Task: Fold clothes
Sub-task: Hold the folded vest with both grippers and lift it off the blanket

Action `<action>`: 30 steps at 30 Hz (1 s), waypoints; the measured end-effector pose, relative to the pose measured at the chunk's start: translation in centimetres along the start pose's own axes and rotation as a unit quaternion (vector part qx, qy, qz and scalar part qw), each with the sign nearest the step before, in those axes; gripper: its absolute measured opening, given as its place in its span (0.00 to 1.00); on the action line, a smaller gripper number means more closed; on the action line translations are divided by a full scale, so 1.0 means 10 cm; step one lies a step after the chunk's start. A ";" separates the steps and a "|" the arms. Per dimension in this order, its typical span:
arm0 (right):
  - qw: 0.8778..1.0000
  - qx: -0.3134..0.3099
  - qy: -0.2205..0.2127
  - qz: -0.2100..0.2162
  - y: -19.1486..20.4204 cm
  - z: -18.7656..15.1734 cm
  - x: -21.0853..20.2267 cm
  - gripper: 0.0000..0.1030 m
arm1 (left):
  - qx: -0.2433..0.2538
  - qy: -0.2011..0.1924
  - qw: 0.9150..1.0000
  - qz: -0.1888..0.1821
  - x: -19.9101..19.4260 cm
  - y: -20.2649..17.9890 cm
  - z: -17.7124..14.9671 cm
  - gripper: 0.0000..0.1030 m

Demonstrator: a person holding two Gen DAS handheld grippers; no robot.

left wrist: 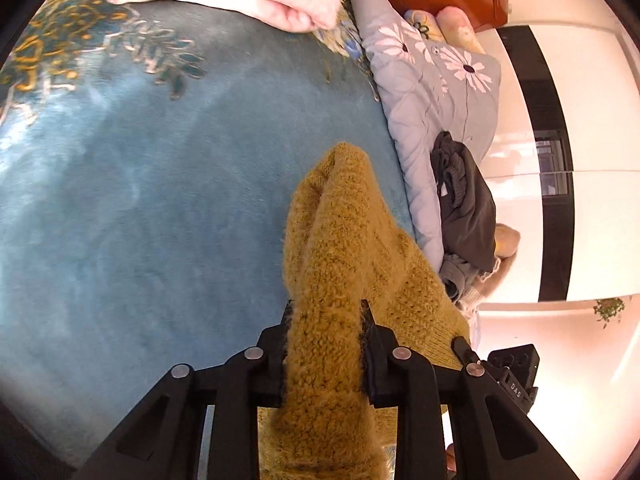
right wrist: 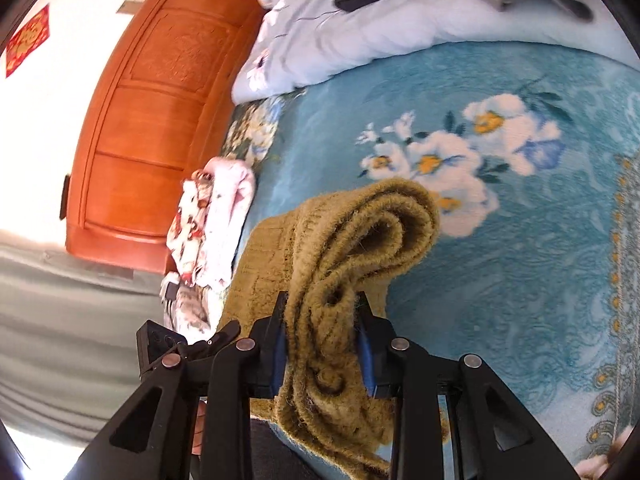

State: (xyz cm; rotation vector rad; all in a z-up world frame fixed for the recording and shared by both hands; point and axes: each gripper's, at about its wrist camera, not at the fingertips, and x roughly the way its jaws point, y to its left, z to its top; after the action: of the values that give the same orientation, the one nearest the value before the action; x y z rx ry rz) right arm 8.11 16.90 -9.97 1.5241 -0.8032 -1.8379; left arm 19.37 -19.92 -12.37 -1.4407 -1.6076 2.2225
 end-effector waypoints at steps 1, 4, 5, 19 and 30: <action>1.000 -0.015 0.012 0.006 0.07 0.00 0.08 0.30 | -0.007 -0.007 1.000 -0.001 -0.07 0.08 -0.01 0.27; 0.999 -0.030 0.042 -0.005 0.09 0.05 0.38 0.30 | -0.043 -0.016 0.999 -0.003 -0.10 0.40 -0.06 0.28; 0.998 -0.031 0.052 -0.013 0.07 0.07 0.49 0.29 | -0.059 -0.014 0.998 -0.001 -0.07 0.51 -0.08 0.28; 0.994 0.039 0.058 -0.079 -0.49 0.06 0.65 0.62 | -0.083 -0.001 0.996 0.041 0.00 0.80 -0.03 0.59; 0.991 0.058 0.049 -0.107 -0.50 -0.17 0.81 0.67 | -0.080 0.034 0.994 0.060 0.32 0.70 -0.07 0.60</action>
State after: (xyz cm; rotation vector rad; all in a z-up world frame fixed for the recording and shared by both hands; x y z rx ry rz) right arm 8.19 13.69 -19.08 1.8214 -0.7356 -1.8763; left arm 21.20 -20.98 -19.80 -1.6756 -1.7584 2.1193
